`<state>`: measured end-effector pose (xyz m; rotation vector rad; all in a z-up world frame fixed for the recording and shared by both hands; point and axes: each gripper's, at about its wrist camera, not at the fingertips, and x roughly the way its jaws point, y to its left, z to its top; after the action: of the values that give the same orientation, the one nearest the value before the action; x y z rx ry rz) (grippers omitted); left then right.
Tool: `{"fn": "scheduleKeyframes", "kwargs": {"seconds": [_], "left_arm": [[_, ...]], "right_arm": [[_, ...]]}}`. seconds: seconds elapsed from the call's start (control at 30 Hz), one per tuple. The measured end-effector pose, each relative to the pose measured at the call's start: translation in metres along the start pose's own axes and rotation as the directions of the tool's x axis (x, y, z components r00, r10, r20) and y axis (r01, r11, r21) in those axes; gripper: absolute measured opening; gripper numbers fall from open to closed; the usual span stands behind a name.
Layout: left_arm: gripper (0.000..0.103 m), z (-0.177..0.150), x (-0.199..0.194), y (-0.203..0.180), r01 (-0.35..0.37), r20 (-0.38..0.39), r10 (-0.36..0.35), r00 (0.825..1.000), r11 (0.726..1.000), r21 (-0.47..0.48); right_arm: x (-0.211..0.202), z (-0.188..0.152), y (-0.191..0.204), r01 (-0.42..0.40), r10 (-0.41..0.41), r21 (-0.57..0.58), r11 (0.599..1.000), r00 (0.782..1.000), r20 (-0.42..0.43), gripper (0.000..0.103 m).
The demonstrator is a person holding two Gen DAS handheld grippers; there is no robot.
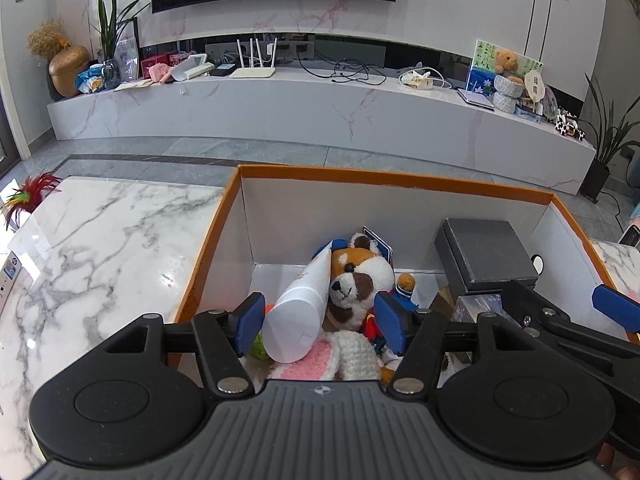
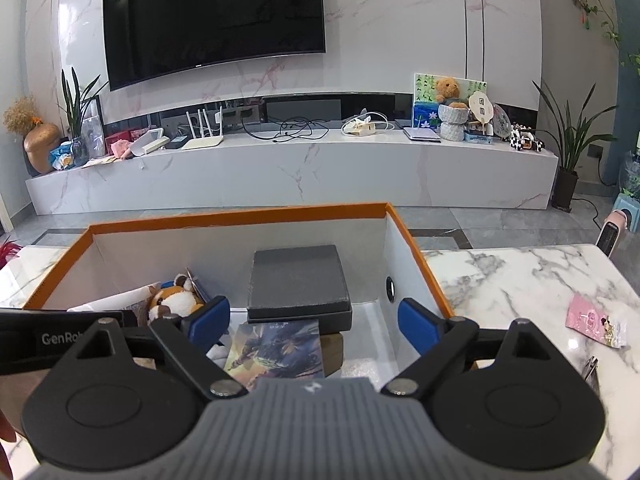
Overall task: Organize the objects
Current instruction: 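Lower the tube into the box and open the left tool while the right tool releases the black box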
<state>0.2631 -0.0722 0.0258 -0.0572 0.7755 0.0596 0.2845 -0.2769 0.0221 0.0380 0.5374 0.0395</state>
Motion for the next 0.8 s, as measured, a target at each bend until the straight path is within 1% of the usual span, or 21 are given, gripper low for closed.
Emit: {"fn": "scheduleKeyframes", "kwargs": {"seconds": [0.2,0.4,0.63,0.8], "left_arm": [[0.071,0.002,-0.005,0.002,0.007,0.015,-0.007,1.0,1.0,-0.006],[0.072,0.002,-0.02,0.004,0.015,0.045,-0.016,0.999,1.0,0.008],[0.072,0.0,-0.055,0.008,0.03,0.087,-0.034,0.996,0.999,0.043],[0.076,-0.008,-0.082,0.012,0.068,0.102,-0.072,0.992,0.997,0.042]], "right_arm": [[-0.006,0.001,0.0,0.004,-0.004,-0.009,1.0,1.0,0.014,0.094],[-0.019,0.004,-0.004,0.002,-0.001,-0.01,1.0,1.0,0.03,0.095],[-0.054,0.009,-0.014,-0.023,0.026,-0.05,0.998,0.998,0.06,0.098],[-0.084,0.01,-0.03,-0.013,0.016,-0.034,0.999,0.996,0.084,0.099]]}}
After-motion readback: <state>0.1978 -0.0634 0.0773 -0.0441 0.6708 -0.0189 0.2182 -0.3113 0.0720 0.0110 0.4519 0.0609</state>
